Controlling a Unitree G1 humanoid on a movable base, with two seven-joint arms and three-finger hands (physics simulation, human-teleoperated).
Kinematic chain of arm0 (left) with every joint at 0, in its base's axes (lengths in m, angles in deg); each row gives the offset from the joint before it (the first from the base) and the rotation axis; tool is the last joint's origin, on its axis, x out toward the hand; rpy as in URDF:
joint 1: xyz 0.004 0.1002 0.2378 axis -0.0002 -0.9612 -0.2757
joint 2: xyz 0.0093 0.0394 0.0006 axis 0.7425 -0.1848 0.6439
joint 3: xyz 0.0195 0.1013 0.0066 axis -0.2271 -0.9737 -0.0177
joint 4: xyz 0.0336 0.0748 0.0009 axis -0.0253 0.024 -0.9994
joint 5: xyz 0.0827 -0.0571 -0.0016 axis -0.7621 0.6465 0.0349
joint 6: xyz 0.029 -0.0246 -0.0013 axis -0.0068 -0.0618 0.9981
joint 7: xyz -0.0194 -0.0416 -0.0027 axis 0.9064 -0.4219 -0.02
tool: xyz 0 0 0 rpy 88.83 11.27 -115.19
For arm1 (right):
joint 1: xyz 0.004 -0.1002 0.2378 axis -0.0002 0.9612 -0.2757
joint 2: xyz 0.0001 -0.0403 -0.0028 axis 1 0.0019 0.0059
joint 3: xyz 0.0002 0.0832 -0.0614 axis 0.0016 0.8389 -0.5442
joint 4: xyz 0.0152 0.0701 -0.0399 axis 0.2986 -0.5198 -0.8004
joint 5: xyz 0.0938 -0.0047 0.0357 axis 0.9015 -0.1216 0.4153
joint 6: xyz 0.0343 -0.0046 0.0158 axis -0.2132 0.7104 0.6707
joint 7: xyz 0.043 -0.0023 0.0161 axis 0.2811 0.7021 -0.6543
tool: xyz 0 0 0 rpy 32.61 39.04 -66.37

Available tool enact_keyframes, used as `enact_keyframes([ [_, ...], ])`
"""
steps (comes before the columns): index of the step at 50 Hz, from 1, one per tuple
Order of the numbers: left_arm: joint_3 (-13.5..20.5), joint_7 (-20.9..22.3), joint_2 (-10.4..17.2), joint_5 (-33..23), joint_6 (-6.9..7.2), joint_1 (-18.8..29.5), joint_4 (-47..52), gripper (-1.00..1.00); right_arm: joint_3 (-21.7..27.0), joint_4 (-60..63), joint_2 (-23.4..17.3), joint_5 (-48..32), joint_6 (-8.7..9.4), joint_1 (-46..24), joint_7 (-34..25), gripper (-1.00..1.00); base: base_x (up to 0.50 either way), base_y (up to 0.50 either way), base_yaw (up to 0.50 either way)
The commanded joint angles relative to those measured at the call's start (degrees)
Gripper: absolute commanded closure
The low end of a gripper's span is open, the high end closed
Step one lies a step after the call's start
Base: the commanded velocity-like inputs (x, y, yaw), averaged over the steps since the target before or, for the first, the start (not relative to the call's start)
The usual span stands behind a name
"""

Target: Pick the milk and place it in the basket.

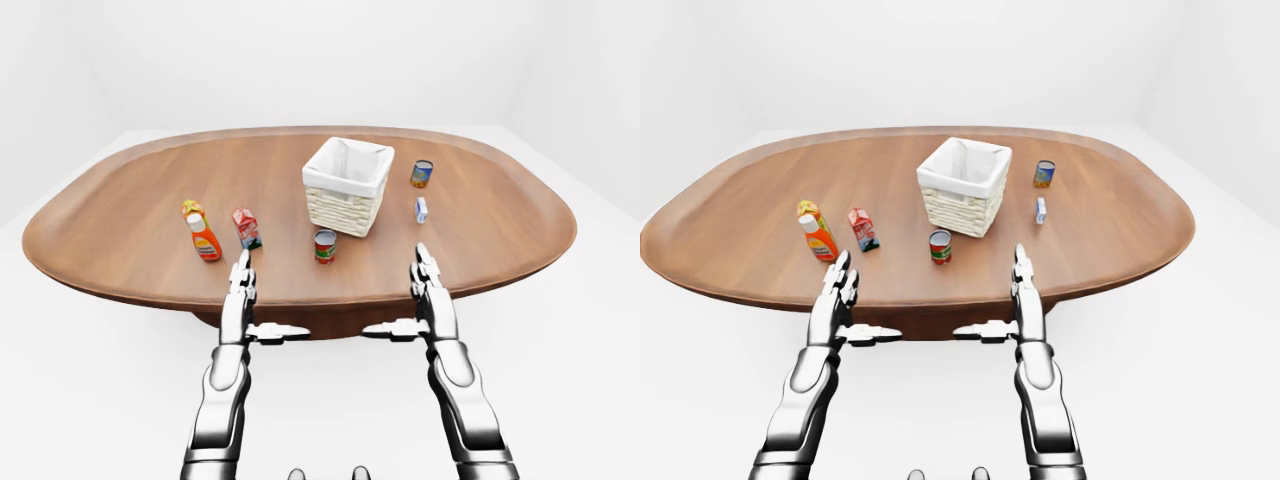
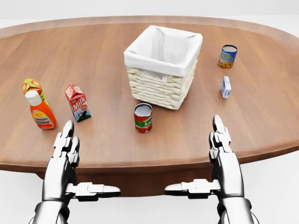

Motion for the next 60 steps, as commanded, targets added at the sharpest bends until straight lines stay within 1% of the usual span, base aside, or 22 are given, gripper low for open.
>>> enact_keyframes([
  [1, 1.11, -0.15, 0.82, -1.72, -0.84, 1.65, -3.49, -1.00, -2.90, 16.11, -0.33, -4.99, 0.82, 5.81, -0.64, -1.00, 0.00, 0.00, 0.00],
  [2, 1.19, -1.48, 0.89, -3.00, -2.52, 1.84, -4.28, -1.00, -3.98, 18.38, -0.77, -5.98, 0.82, 7.31, -1.56, -1.00, 0.00, 0.00, 0.00],
  [3, 1.20, -2.11, 0.86, -3.54, -2.71, 1.75, -4.08, -1.00, -4.66, 19.71, -1.18, -7.16, 0.82, 8.22, -2.51, -1.00, 0.00, 0.00, 0.00],
  [6, 1.15, -0.85, 0.78, -2.34, -1.92, 1.22, -2.94, -1.00, -6.37, 19.71, -2.24, -10.92, 0.82, 10.00, -4.22, -1.00, 0.00, 0.00, 0.00],
  [7, 1.47, -1.28, 0.60, -1.98, -3.97, 0.70, -2.16, -1.00, -6.60, 19.11, -3.05, -10.40, 0.52, 11.12, -6.01, -1.00, 0.00, 0.00, 0.00],
  [8, 1.46, -1.34, 0.61, -1.93, -4.10, 0.67, -2.12, -1.00, -6.16, 19.45, -2.19, -10.73, 0.82, 11.23, -5.75, -1.00, 0.00, 0.00, 0.00],
  [9, 1.86, -4.81, 0.83, -5.03, -5.09, 0.74, -2.69, -1.00, -5.84, 18.99, -1.99, -9.37, -1.47, 11.51, -6.33, -1.00, 0.00, 0.00, 0.00],
  [10, 1.95, -5.65, 0.89, -5.67, -5.09, 0.62, -2.76, -1.00, -5.95, 18.16, -2.77, -8.56, -6.58, 12.33, -8.00, -1.00, 0.00, 0.00, 0.00],
  [11, 2.10, -5.94, 0.86, -5.54, -5.09, 0.45, -2.41, -1.00, -5.69, 18.57, -2.59, -9.02, -7.42, 12.68, -8.20, -1.00, 0.00, 0.00, 0.00],
  [12, 2.04, -5.36, 0.88, -5.04, -5.09, -0.06, -1.19, -1.00, -5.22, 19.22, -2.14, -9.73, -6.53, 12.70, -7.81, -1.00, 0.00, 0.00, 0.00],
  [14, 1.92, -3.75, 0.74, -3.33, -5.09, -1.15, 0.97, -1.00, -5.14, 19.05, -1.91, -12.25, -9.09, 13.14, -6.60, -1.00, 0.00, 0.00, 0.00],
  [18, 2.24, -3.84, 0.39, -2.37, -5.09, -2.37, 4.50, -1.00, -5.56, 20.59, -1.78, -12.50, -9.18, 14.29, -7.00, -1.00, 0.00, 0.00, 0.00],
  [19, 1.73, -0.19, 0.37, 1.47, -5.09, -3.67, 7.49, -1.00, -6.23, 20.80, -2.22, -13.78, -9.18, 15.08, -6.84, -1.00, 0.00, 0.00, 0.00],
  [20, 1.66, 0.56, 0.32, 2.17, -5.09, -4.36, 8.94, -1.00, -6.36, 20.95, -2.03, -14.18, -9.18, 15.42, -6.51, -1.00, 0.00, 0.00, 0.00],
  [22, 1.57, -0.72, 0.20, -0.06, -5.09, -5.14, 10.38, -1.00, -6.74, 21.75, -2.24, -14.12, -9.18, 16.12, -6.78, -1.00, 0.00, 0.00, 0.00],
  [28, 0.61, 0.31, -0.17, -0.22, -5.09, -9.00, 18.79, -1.00, -6.58, 25.14, -2.26, -13.48, -9.18, 17.20, -7.15, -1.00, 0.00, 0.00, 0.00],
  [37, 0.15, 0.58, -0.52, -1.75, -5.09, -10.97, 22.63, -1.00, -4.94, 31.30, -1.79, -12.75, -9.18, 18.01, -7.40, -1.00, 0.00, 0.00, 0.00],
  [42, -0.91, 1.30, -0.69, -1.72, -4.10, -14.40, 29.53, -1.00, -4.59, 33.34, -1.56, -12.81, -9.18, 18.07, -7.86, -1.00, 0.00, 0.00, 0.00],
  [44, -1.00, 1.55, -0.66, -1.59, -3.99, -14.87, 30.55, -1.00, -4.66, 33.76, -1.55, -12.87, -9.18, 18.26, -7.92, -1.00, 0.00, 0.00, 0.00],
  [47, -0.64, 1.21, -0.65, -2.05, -4.87, -13.67, 28.36, -1.00, -4.53, 34.20, -1.52, -12.54, -9.18, 18.11, -8.12, -1.00, 0.00, 0.00, 0.00],
  [51, -0.25, 0.71, -0.70, -2.25, -4.32, -12.58, 26.95, -1.00, -3.57, 35.32, -1.29, -10.74, -9.18, 17.43, -8.74, -1.00, 0.00, 0.00, 0.00],
  [60, -0.57, 1.37, -0.63, -1.61, -4.89, -13.12, 26.63, -1.00, -2.69, 37.21, -0.86, -9.17, -9.18, 17.27, -9.50, -1.00, 0.00, 0.00, 0.00],
])
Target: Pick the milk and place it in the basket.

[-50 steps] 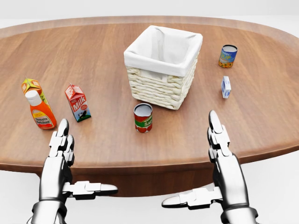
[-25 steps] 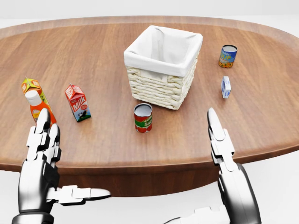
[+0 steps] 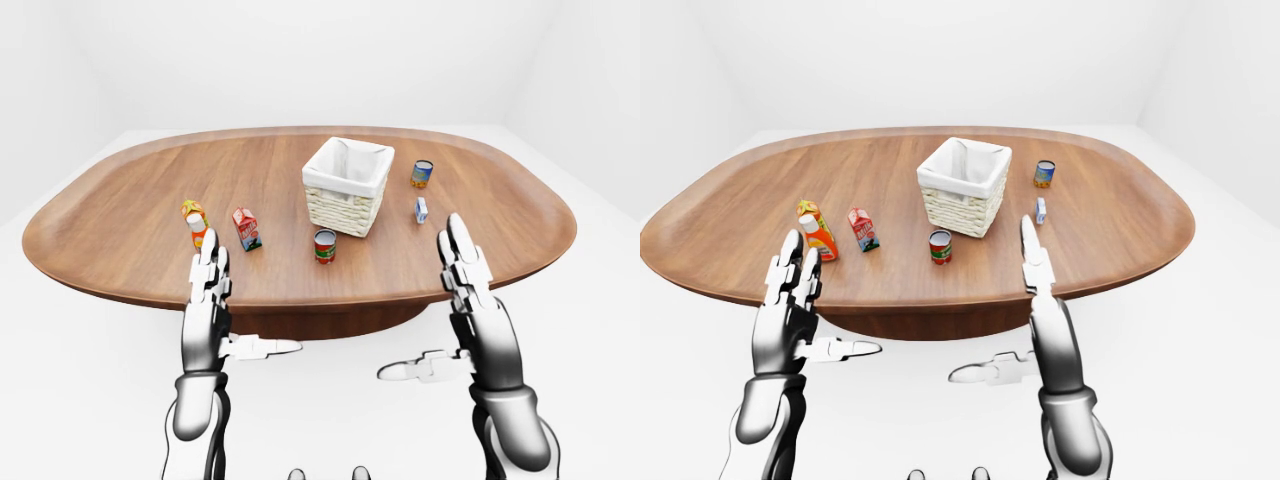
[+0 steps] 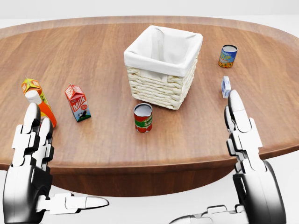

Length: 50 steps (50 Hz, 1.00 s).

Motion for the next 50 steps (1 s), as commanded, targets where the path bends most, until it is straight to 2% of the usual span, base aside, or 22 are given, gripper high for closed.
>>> enact_keyframes([
  [1, -0.15, 0.36, -0.03, 0.15, -0.29, -0.37, 0.22, -1.00, 0.95, 2.38, 0.37, 1.76, 0.00, -0.08, -1.01, -1.00, 0.00, 0.00, 0.00],
  [11, -0.42, 0.34, -0.05, -0.02, 0.31, -0.55, 1.05, -1.00, 0.67, 1.99, 0.21, 0.95, 0.00, 0.15, -1.37, -1.00, 0.20, 0.00, 0.00],
  [22, -0.84, 0.26, -0.03, -0.44, -0.41, -0.51, 0.20, -1.00, -0.28, 2.72, -0.19, 1.73, 0.00, 1.15, -2.86, -1.00, 0.21, 0.00, 0.00],
  [50, 0.24, -0.76, -0.06, -1.35, -0.41, -0.65, 1.11, -1.00, -0.67, 4.05, -0.43, 3.11, 0.00, 1.77, -3.66, -1.00, 0.21, 0.00, 0.00],
])
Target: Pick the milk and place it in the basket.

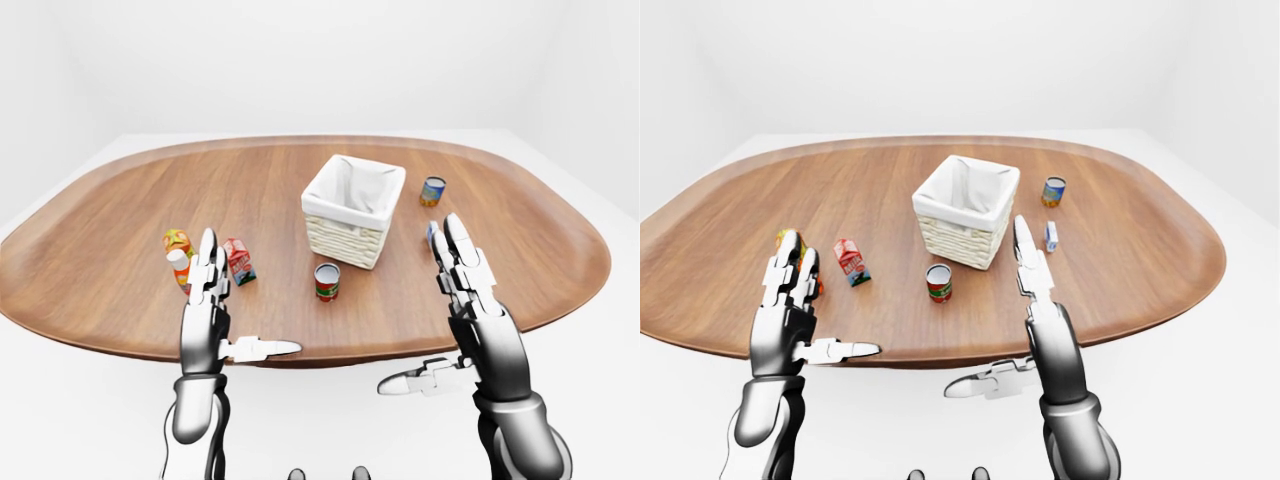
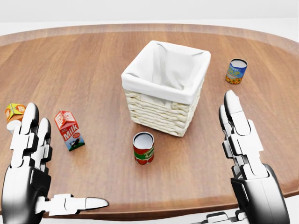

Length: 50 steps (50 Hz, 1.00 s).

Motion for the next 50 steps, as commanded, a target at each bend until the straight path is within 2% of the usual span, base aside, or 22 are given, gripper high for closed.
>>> enact_keyframes([
  [1, 0.72, -0.17, 0.04, 0.01, 0.00, 0.13, 0.12, -1.00, -0.11, -0.02, 0.02, 0.30, 0.00, -0.30, -0.25, -1.00, 0.20, 0.00, 0.00],
  [12, 1.45, -0.14, -0.15, 0.34, 0.00, 0.71, -0.58, -1.00, -0.39, 0.68, -0.20, 0.15, 0.00, -0.36, -0.25, -1.00, 0.19, 0.00, 0.00],
  [20, 0.78, -0.15, -0.12, 0.19, 0.00, -0.28, 0.95, -1.00, 0.66, -0.01, -0.11, 0.58, 0.00, -0.06, -0.75, -1.00, 0.18, 0.00, 0.00],
  [25, 0.66, -0.85, -0.16, -0.44, 0.00, 1.50, -1.51, -1.00, 1.39, -1.59, 0.27, 0.72, 0.00, -1.05, -1.16, -1.00, 0.18, 0.00, 0.00],
  [50, 0.31, 0.29, -0.16, -0.01, 0.00, -0.60, 0.43, -1.00, -0.87, -0.24, -0.54, -0.50, 0.00, 1.75, -0.27, -1.00, 0.21, 0.00, 0.00],
])
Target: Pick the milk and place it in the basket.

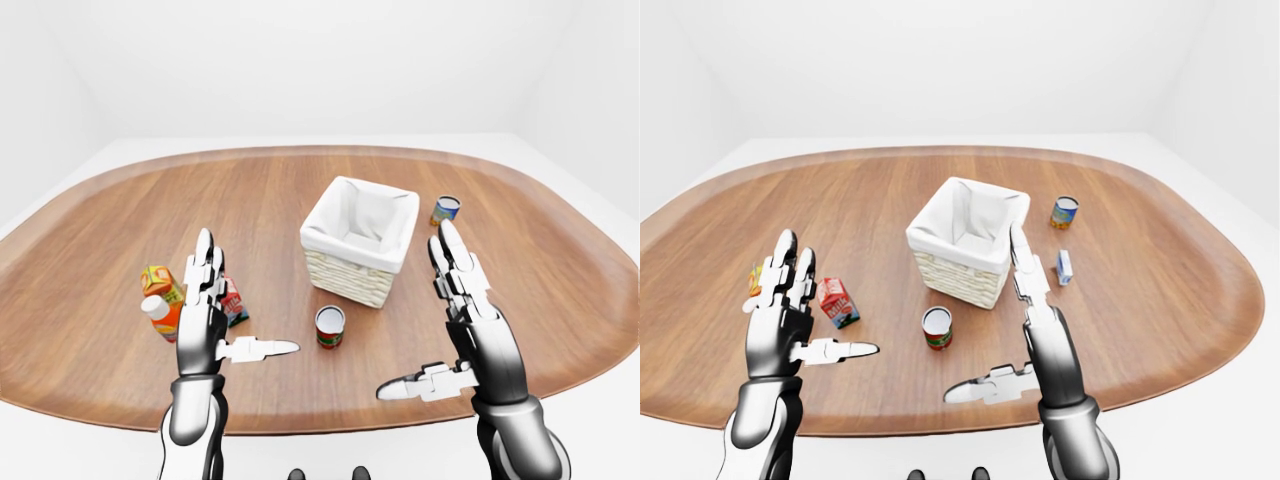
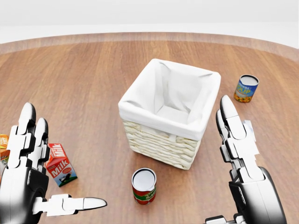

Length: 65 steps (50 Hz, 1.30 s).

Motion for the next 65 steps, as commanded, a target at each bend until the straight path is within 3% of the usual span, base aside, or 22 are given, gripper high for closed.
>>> enact_keyframes([
  [1, -0.37, 0.14, -0.06, -0.31, 0.00, -0.17, -0.50, -1.00, -0.35, -0.05, -0.29, -0.15, 0.00, 0.48, 0.08, -1.00, 0.27, 0.00, 0.00],
  [35, -0.54, 0.88, 0.16, 0.79, 0.00, 0.08, -1.50, -1.00, -0.33, 0.47, -0.26, 0.29, 0.00, 0.89, -0.38, -1.00, 0.20, 0.00, 0.00],
  [44, 0.78, -1.23, 0.06, -1.21, 0.00, 1.30, -3.13, -1.00, -0.41, 0.79, -0.28, 0.28, 0.00, 1.16, -0.25, -1.00, 0.19, 0.00, 0.00],
  [46, 1.49, -1.85, 0.19, -1.94, 0.00, 1.83, -3.81, -1.00, -0.30, 1.18, -0.32, 0.42, 0.00, 1.55, -0.06, -1.00, 0.19, 0.00, 0.00],
  [58, 12.94, -2.65, 4.15, -5.66, 0.00, 8.65, -6.01, -1.00, -0.40, 1.85, -0.26, 0.98, 0.00, 2.14, -0.31, -1.00, 0.00, 0.00, 0.00],
  [59, 14.36, -4.18, 5.20, -8.15, 0.00, 9.78, -7.68, -1.00, -0.32, 1.81, -0.30, 1.15, 0.00, 2.07, -0.31, -1.00, 0.00, 0.00, 0.00],
  [62, 15.56, -6.73, 6.40, -12.00, 0.00, 11.31, -11.55, -1.00, -0.21, 2.08, -0.31, 1.33, 0.00, 2.01, -0.37, -1.00, 0.00, 0.00, 0.00],
  [65, 15.98, -6.33, 7.97, -12.72, 0.00, 12.60, -16.34, -1.00, 0.01, 2.20, -0.24, 1.70, 0.00, 1.94, -0.51, -1.00, 0.00, 0.00, 0.00],
])
